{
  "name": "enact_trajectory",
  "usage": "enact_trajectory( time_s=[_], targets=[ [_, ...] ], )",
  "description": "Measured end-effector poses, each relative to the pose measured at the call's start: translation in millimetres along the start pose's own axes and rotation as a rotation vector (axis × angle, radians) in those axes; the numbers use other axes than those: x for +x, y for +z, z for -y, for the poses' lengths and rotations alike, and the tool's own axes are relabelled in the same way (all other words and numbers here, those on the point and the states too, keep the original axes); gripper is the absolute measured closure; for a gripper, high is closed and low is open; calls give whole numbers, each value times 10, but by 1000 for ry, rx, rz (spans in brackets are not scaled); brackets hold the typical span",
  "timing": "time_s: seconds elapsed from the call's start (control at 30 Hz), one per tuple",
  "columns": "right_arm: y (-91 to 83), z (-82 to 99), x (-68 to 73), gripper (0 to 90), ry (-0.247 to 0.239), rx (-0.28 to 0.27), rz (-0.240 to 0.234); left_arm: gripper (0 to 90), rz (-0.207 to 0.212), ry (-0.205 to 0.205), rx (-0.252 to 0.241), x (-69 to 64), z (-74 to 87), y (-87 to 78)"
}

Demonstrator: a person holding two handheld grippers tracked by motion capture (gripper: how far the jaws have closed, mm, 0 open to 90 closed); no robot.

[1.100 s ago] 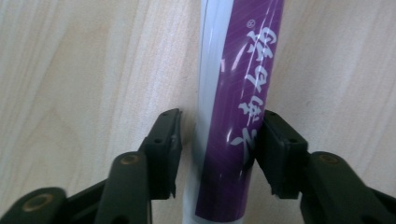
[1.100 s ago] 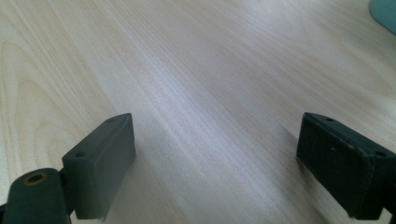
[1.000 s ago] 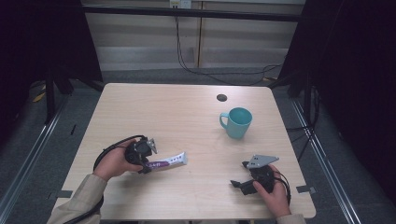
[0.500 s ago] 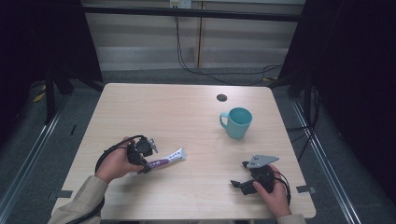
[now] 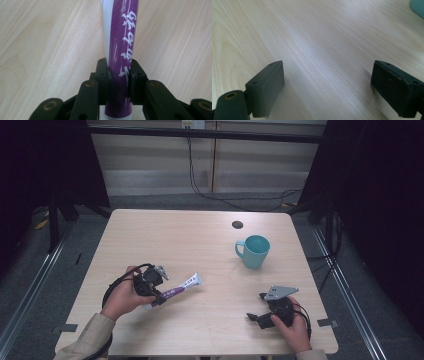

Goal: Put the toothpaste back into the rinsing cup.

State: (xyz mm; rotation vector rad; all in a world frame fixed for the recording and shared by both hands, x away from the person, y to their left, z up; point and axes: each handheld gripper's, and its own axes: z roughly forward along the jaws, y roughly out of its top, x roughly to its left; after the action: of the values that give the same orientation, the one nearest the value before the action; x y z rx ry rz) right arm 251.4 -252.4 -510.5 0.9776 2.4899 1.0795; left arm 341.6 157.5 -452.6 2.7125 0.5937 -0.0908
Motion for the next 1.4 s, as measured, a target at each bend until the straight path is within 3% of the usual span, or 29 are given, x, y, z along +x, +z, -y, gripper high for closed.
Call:
enact_trajectory(
  time_s=[0.33, 0.6, 0.9, 1.13, 1.27, 1.4],
  targets=[
    [0, 0, 0, 109, 0, 0, 0, 739, -9, -21, -110, -52, -66, -47],
    [-1, 0, -2, 109, 4, 2, 6, 740, 5, -26, -148, -83, -93, -32],
    [4, -5, -4, 120, 7, 0, 8, 739, 14, 1, -182, -131, -156, -19],
    [-24, -8, -11, 237, 45, -24, 10, 739, 21, 11, -204, -181, -200, 21],
    [-81, -83, -9, 228, 48, -72, -3, 739, 22, 8, -226, -207, -228, 39],
    [-101, -199, -2, 222, 67, -116, -47, 739, 24, 13, -240, -233, -268, 57]
  ],
)
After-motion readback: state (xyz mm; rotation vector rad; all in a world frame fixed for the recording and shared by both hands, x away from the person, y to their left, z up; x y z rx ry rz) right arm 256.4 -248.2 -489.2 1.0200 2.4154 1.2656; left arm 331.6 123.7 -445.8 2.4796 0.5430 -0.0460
